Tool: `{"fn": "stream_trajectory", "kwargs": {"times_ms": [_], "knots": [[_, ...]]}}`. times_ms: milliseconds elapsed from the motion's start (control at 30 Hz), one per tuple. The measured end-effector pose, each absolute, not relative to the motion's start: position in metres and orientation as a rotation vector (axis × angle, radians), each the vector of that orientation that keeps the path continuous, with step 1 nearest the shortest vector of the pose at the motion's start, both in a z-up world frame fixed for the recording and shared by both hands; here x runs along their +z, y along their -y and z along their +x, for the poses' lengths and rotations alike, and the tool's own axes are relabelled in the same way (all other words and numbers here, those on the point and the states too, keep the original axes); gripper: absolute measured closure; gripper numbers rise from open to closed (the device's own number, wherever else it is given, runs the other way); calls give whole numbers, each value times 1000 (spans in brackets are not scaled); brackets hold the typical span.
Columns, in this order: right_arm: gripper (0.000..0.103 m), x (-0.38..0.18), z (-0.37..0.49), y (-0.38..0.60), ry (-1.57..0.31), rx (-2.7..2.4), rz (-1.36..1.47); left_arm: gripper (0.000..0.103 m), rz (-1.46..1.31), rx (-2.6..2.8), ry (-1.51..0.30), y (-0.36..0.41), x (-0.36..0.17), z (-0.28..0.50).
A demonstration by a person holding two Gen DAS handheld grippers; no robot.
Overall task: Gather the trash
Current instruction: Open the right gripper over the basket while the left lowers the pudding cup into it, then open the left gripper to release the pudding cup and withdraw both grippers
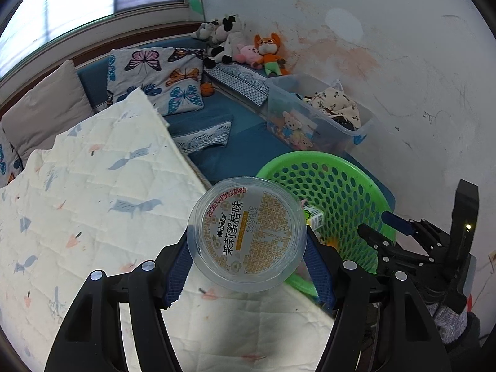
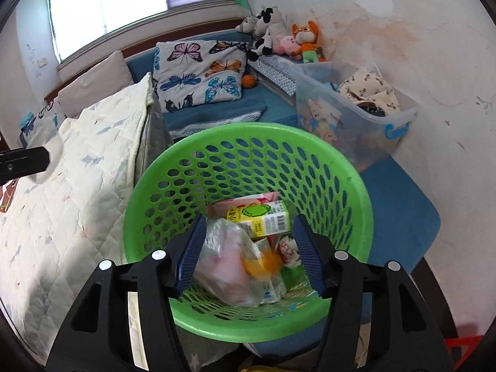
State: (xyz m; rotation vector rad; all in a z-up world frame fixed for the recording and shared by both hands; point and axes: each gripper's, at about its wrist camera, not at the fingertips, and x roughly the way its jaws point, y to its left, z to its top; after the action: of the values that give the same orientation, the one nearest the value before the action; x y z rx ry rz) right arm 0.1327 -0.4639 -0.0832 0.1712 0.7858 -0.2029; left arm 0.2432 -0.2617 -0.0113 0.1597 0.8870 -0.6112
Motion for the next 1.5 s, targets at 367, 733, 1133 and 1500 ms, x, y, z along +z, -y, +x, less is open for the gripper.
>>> {"fn": "stream_trajectory", "kwargs": {"times_ms": [367, 733, 1133, 1500], "knots": [[39, -68, 99, 468, -733, -201, 186, 38, 177, -640, -931, 305, -31, 243], [36, -67, 81, 466, -716, -181, 211, 29, 167, -674, -954, 327, -43, 235], [31, -57, 65, 435, -681, -108, 230, 18, 132, -660, -883, 287, -18, 214], [19, -42, 50, 391, -652, -44, 202, 9, 90, -526, -757, 195, 17, 176]]}}
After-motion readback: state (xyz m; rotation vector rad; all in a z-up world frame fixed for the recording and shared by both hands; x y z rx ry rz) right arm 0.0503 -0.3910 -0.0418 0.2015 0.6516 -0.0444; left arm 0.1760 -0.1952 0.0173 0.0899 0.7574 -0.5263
